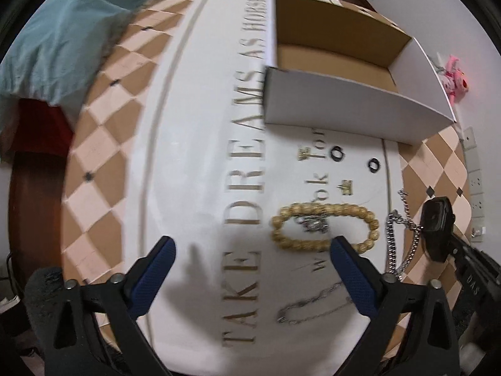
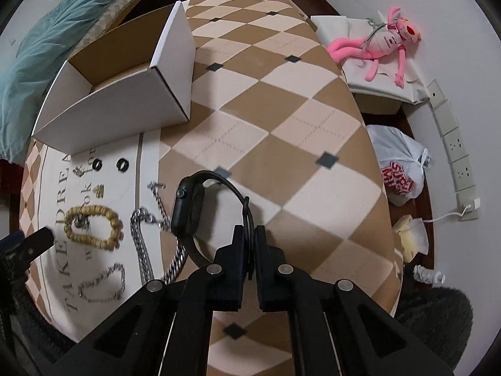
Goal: Organize jewelry
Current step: 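Reach the right gripper to the black watch band and grasp it, then grasp the wooden bead bracelet with the left gripper while the right gripper holds the watch band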
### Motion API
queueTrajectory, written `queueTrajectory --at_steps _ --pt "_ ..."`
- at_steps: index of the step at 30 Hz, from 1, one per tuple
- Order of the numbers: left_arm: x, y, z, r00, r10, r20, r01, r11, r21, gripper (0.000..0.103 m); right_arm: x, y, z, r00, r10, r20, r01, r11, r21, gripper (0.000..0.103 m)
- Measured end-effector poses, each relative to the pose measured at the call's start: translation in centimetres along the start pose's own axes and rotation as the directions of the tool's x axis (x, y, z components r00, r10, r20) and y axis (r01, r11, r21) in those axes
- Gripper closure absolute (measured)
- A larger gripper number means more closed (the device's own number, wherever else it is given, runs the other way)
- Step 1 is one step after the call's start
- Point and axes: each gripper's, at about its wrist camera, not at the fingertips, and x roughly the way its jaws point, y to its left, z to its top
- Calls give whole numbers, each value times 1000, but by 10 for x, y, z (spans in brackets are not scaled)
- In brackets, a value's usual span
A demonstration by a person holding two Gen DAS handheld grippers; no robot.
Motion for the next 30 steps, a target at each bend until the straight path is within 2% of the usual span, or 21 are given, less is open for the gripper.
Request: queueTrajectory --at_steps 1,2,4,5,6,7,8,13,21,27,30 --pt "5 -4 1 1000 3 -11 -3 1000 11 26 1 -1 0 1000 1 -4 -1 1000 7 97" --pt "10 -9 2 1000 -3 -25 4 1000 22 32 2 -3 -1 1000 3 -7 -3 1000 14 97" --pt "15 -14 1 999 -21 -30 22 999 33 57 1 -1 -2 1000 0 -13 0 1000 17 97" --pt "15 -18 0 1000 -2 -11 3 999 53 59 1 -1 -2 1000 -1 -13 1 1000 17 97" --pt "15 -22 0 1000 1 1 -1 997 71 71 1 -1 -3 1000 -4 -13 4 1000 15 97" --pt "14 -26 -1 1000 -6 14 5 996 90 88 0 0 -3 1000 -7 -12 7 1000 13 97" --pt "13 -28 -2 1000 -15 20 13 995 96 96 0 1 -3 1000 -9 -12 9 1000 14 97" --pt "9 -30 -6 995 -85 43 82 994 74 97 -1 1 -2 1000 -14 -9 15 1000 17 97" --pt "-36 -36 -13 979 -166 118 155 983 100 97 -25 -1 -6 999 28 19 -29 999 27 98" --pt "-69 -32 -9 957 -232 171 215 970 114 97 -53 5 -1 995 76 58 -76 997 4 98" --pt "-94 -30 5 941 -268 206 246 961 127 97 -73 11 7 990 110 87 -109 994 -11 98"
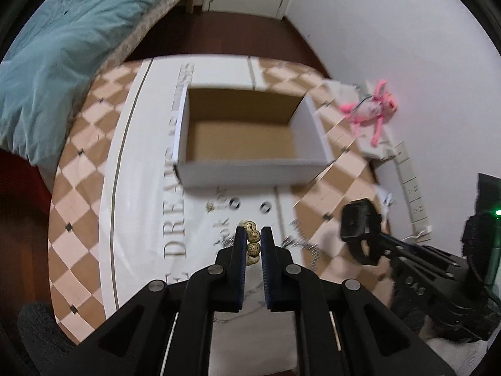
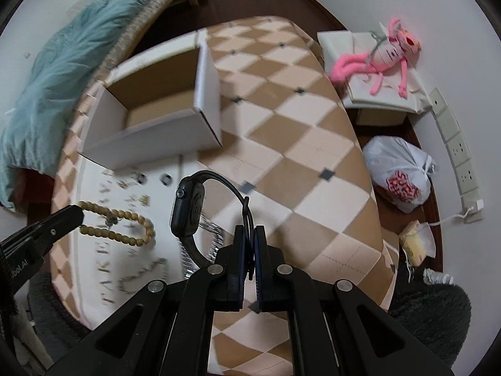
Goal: Organize jewelry
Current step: 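Grasp the wooden bead bracelet with the left gripper while the right gripper holds the watch band, then lower the bracelet and watch band into the white box and open both grippers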
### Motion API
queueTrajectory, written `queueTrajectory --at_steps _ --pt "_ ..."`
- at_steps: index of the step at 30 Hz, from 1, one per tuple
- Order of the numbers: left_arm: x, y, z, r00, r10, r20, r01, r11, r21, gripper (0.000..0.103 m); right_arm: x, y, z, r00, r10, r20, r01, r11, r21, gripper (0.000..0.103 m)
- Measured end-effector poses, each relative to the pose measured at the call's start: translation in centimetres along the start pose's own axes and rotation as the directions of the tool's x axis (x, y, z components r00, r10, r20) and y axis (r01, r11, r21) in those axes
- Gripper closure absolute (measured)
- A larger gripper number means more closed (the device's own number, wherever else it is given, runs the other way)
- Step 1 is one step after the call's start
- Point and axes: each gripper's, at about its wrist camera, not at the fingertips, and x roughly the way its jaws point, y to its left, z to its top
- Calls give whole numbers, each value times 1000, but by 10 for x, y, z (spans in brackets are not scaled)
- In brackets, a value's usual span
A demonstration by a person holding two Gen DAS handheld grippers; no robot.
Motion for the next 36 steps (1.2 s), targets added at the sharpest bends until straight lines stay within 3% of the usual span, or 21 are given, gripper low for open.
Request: queueTrajectory --at_steps 5,11,22,26,30,32,34,36 --pt "-35 -3 39 995 -62 82 63 998 -7 97 -30 13 28 996 65 59 -64 998 -26 98" --pt "-35 2 89 989 -44 139 43 999 10 97 -38 34 80 989 102 105 -98 994 -48 98" --pt "28 31 137 1000 -21 18 21 999 -25 96 31 70 150 996 90 -20 -92 990 -103 97" --pt "36 39 144 998 53 -17 -54 997 -55 94 55 73 160 994 82 -74 -89 991 -100 94" --pt "39 45 141 996 90 -25 -91 993 -69 89 54 70 162 997 51 -59 -57 994 -98 74" --pt "40 46 138 991 133 -27 -134 989 -57 71 48 67 162 998 45 -45 -49 995 -89 61" --pt "40 48 131 984 180 -4 -180 983 -45 34 42 64 160 1000 8 -18 -10 995 -96 32" --pt "40 49 124 974 227 23 -226 973 -38 31 37 61 155 999 -32 4 33 994 -104 15"
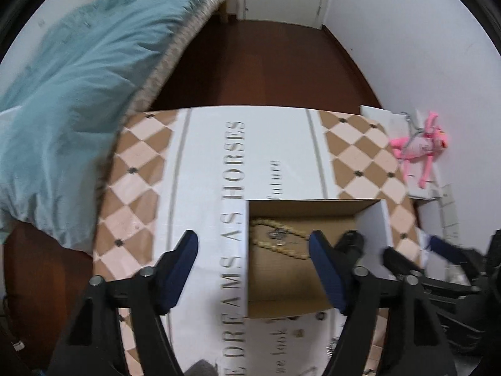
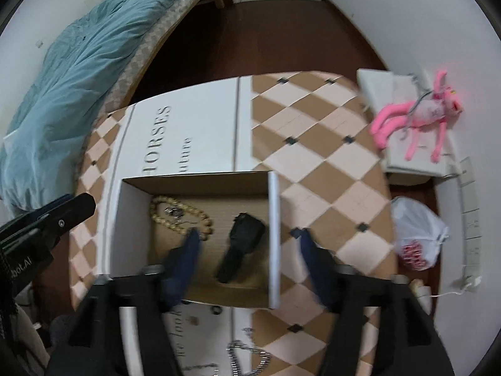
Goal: Organize jewelry
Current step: 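Lower the bracelet and watch band into the white box and open both grippers, then lift both grippers out of the box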
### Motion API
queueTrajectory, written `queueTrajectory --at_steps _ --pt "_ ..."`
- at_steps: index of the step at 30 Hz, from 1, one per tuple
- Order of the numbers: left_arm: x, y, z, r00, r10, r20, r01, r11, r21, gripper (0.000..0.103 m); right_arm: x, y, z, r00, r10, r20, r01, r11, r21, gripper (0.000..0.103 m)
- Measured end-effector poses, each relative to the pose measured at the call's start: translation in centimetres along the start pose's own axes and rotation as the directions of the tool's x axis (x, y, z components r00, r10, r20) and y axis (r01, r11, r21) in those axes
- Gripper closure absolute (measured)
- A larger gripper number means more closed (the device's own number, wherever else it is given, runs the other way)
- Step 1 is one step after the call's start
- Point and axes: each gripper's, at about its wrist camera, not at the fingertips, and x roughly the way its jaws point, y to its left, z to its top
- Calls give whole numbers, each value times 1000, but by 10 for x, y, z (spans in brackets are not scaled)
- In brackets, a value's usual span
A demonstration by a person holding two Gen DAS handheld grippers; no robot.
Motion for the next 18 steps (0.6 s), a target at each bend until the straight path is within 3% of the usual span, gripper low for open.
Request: queueTrajectory --at_steps 2,3,4,18 --pt "5 1 -8 1000 26 10 -26 1000 6 23 0 -2 -7 998 -56 10 56 998 -12 10" --pt "8 1 -12 999 32 4 -32 999 5 11 1 -3 -10 997 -73 11 73 997 -18 9" --pt "13 1 -18 1000 29 -4 -29 1000 5 5 2 -4 -12 996 -85 9 85 996 -22 6" --pt "24 -6 -43 998 66 -7 -66 998 23 4 14 -12 -39 989 -150 5 150 988 -23 4"
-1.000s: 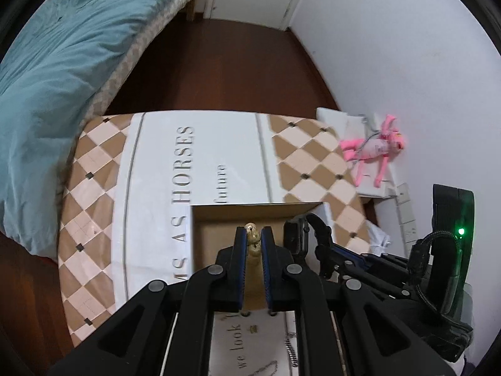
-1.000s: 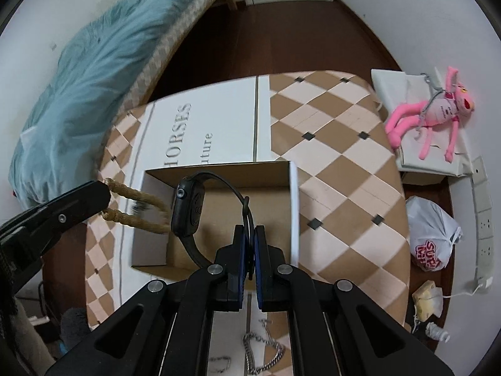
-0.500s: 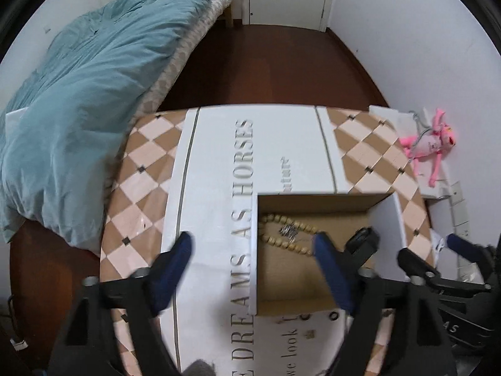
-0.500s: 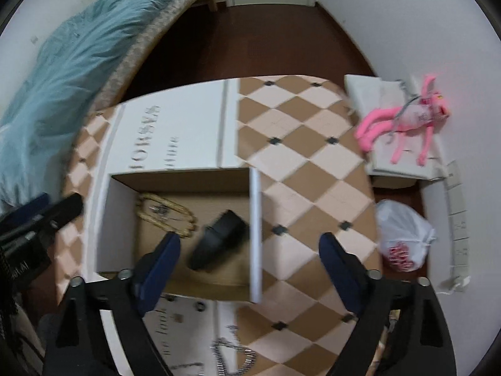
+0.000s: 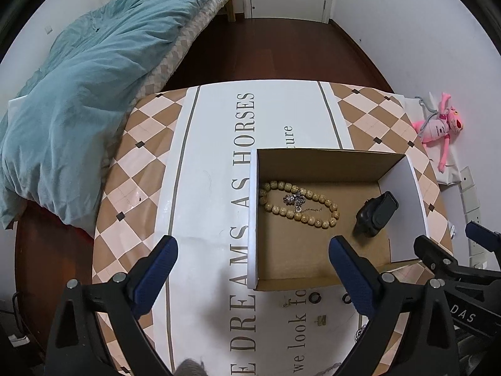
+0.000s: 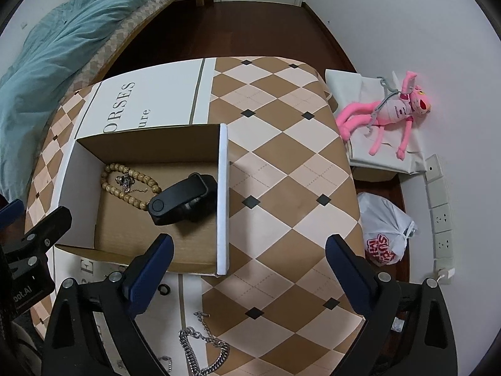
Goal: Organize jewelry
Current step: 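Lift both grippers out of the box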
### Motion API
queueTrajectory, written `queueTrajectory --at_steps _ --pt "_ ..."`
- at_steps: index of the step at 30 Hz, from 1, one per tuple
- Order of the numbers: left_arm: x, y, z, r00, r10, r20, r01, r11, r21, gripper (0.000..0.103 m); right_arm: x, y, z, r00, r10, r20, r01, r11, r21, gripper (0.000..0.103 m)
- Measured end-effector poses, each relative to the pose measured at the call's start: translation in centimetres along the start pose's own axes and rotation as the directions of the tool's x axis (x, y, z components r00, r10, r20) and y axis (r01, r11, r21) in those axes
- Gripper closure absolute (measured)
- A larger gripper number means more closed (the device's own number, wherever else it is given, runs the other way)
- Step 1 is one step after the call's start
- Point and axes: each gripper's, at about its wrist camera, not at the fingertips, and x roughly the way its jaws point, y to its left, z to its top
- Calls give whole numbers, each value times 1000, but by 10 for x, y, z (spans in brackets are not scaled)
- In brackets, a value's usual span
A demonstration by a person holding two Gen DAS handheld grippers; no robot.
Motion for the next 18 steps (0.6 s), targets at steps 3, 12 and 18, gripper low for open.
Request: queueTrajectory --at_steps 3,12,18 --pt "-4 0 -2 1000 0 6 0 1000 -2 4 -5 -2 -2 1000 -4 10 4 1000 -1 4" --pt "-39 -2 -5 998 -9 63 9 1000 -3 4 -45 -6 -5 996 -16 90 16 1000 1 4" --pt "-75 -6 -10 993 -10 122 9 1000 4 4 -84 -12 -12 987 -21 158 19 1000 15 4"
